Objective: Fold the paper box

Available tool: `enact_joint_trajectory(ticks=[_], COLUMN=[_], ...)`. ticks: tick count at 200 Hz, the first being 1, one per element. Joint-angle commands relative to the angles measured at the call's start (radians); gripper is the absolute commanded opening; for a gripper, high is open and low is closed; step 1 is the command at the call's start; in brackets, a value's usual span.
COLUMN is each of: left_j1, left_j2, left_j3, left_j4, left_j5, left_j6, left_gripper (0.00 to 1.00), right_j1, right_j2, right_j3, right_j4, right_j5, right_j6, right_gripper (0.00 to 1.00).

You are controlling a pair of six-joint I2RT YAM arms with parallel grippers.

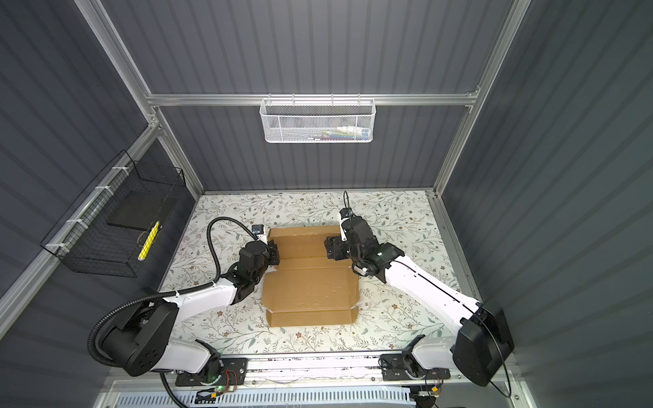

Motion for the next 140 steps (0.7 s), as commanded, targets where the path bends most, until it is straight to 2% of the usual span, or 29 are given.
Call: enact_joint_trajectory(ticks=[1, 69, 140], left_j1=[0.005, 0.004, 0.004], left_j2=[0.024, 0.030, 0.022], left_j3=[0.011, 0.016, 0.013], left_j4=[-0.054, -0.057, -0.056], left_j5=[0.032, 0.041, 0.044], left_j6=[-0.029, -0.027, -0.028], left_gripper=[0.00, 0.00, 0.00], right_j1=[-0.010, -0.090, -0.097], right_j2=[0.002, 0.038, 0.105], right_j3=[0.010, -0.011, 0.006], right_j4=[-0.013, 0.045, 0.065], right_j5=[0.045, -0.017, -0.064], right_j6=[-0.017, -0.019, -0.002], right_gripper=[0.79, 0.80, 0.80])
